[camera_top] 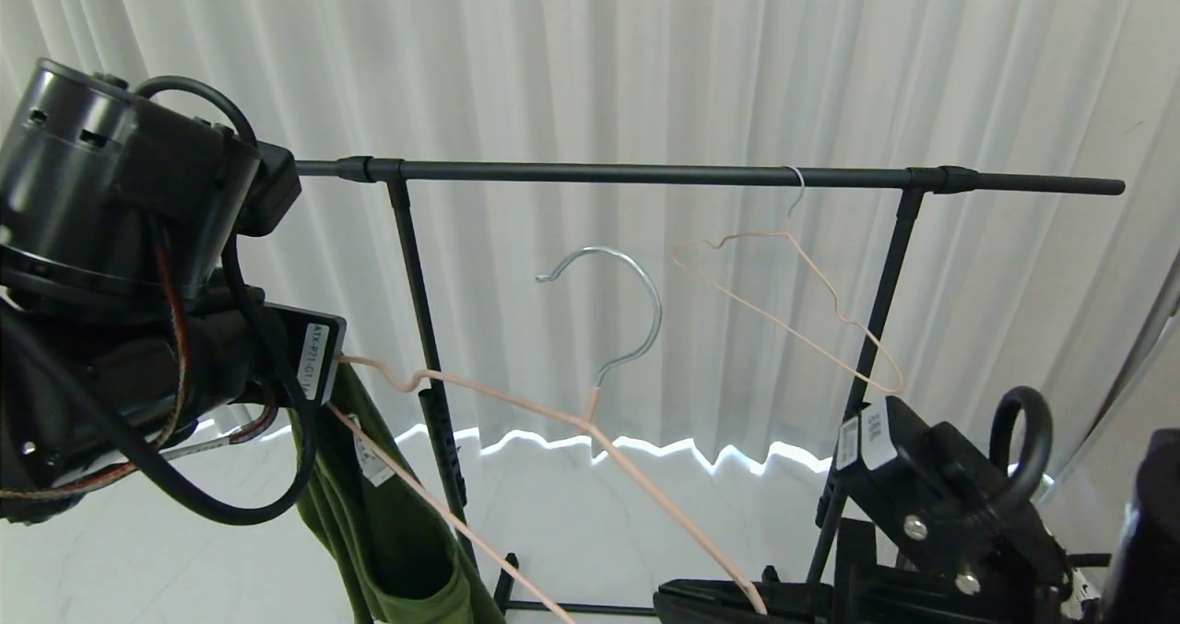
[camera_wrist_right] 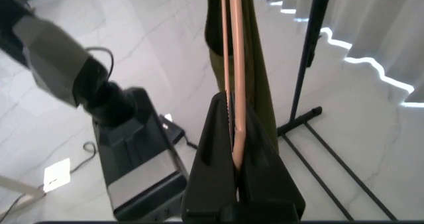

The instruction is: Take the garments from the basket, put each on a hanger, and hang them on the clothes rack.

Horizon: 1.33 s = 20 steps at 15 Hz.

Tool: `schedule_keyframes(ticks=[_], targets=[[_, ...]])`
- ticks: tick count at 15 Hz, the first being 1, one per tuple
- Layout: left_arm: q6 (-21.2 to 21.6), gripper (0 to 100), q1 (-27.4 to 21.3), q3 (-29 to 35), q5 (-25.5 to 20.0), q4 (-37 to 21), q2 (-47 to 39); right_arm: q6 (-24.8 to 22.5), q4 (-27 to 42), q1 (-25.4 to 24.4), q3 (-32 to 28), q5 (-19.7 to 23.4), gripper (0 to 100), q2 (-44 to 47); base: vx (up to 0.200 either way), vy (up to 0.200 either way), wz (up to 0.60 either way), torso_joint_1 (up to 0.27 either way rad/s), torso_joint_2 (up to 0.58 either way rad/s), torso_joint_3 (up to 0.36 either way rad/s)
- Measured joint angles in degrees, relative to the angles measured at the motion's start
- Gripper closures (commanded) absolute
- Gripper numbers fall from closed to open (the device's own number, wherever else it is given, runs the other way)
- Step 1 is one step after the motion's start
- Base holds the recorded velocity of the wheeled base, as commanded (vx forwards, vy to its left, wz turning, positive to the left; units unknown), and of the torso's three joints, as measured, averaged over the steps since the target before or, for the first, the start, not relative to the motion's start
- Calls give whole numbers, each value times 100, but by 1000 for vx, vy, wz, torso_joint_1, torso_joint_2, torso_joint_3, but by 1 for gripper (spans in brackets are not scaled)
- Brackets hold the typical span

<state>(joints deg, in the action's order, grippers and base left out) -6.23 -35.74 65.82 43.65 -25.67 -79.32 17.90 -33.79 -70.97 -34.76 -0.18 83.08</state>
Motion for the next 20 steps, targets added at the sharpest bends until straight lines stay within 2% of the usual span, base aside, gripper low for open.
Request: schedule_keyframes(ticks=[3,10,13,17,20], targets=[[-102,100,-193,-5,-11,2,38,0,-332,102,-121,16,100,278,0,0,0,0,0,0],[-608,100,-1178,6,-20,2,174,6,-356,85,-680,13,100,967,0,0,0,0,0,0],[-696,100,-1534,9,-35,0,289,28,-357,74,-866,11,100,1218,0,0,0,0,0,0],[-848,100,-2018,121,-362,2,461,57,-364,61,-1089,11,100,1469,0,0,0,0,0,0],[-951,100,-2282,210,-416,0,510,63,-424,50,-1122,-2,100,1548,0,0,0,0,0,0]])
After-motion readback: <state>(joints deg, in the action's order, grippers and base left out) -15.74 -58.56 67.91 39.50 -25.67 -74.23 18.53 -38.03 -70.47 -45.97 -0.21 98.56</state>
